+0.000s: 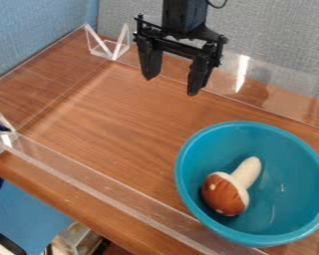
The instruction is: Remove the mushroom from inside the blue bowl and put it on the table
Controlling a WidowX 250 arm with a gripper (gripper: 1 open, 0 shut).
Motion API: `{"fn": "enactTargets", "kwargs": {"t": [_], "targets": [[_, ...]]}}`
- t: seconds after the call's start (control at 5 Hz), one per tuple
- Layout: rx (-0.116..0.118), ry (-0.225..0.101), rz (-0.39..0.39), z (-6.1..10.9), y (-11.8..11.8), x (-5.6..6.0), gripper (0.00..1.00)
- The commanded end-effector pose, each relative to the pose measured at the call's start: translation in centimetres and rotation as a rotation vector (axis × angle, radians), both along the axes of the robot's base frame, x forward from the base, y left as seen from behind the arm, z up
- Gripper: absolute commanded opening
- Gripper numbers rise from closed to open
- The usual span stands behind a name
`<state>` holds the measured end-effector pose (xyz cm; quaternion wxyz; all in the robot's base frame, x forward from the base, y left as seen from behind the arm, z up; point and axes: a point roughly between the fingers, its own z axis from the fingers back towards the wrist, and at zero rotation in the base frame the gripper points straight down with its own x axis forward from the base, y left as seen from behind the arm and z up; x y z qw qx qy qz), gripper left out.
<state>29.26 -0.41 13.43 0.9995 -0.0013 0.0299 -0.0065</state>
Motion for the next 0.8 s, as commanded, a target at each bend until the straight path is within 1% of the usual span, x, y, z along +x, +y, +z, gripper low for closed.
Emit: {"fn": "enactTargets", "kwargs": {"t": [0.0, 0.2, 0.4, 0.6], "targets": [[0.001, 0.013, 0.000, -0.4, -0.2, -0.2, 1.00], [0.007, -0.007, -0.051, -0.1, -3.2, -1.3, 1.00], [0.017, -0.021, -0.098, -0.1, -6.8, -2.3, 1.00], [0.029, -0.031, -0.134, -0.5, -9.6, -3.2, 1.00]]}}
